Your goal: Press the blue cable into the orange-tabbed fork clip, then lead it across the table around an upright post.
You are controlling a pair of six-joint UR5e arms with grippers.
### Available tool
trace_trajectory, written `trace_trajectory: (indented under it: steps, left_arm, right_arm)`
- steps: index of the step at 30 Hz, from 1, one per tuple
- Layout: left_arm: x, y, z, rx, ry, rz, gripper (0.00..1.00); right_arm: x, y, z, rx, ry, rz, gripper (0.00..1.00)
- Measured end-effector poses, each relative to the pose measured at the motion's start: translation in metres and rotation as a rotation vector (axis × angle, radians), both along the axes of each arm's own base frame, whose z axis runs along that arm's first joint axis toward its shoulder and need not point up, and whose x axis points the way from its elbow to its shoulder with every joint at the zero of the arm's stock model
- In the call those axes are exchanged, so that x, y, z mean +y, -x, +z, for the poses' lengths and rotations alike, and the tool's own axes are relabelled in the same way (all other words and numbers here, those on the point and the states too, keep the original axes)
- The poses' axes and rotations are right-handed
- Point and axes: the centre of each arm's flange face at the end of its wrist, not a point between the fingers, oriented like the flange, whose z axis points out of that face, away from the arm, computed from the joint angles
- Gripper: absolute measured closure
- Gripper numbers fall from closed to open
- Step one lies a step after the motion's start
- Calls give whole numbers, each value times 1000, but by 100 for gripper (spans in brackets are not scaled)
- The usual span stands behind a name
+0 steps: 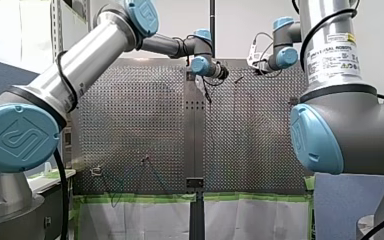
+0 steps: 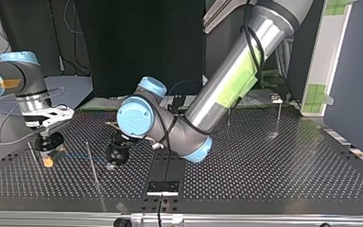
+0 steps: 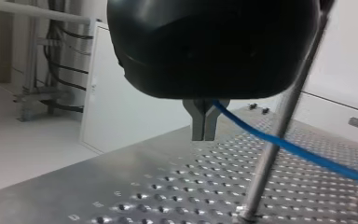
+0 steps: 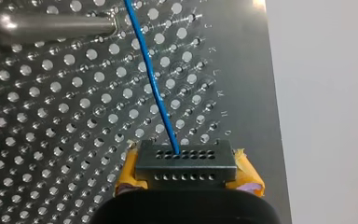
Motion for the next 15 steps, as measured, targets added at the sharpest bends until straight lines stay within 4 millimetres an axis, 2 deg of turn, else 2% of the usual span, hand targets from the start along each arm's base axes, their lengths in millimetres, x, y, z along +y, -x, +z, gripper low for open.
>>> trace_trajectory:
  steps: [8,15]
  left_arm:
    - [4,-8,5,-11,16,2,100]
    - [3,-18,-25,21,-10,-2,100]
  right_arm:
    - [-17,-3,-8,0,-5,-5,100]
    - [-30,4,-23,5,-24,-20,100]
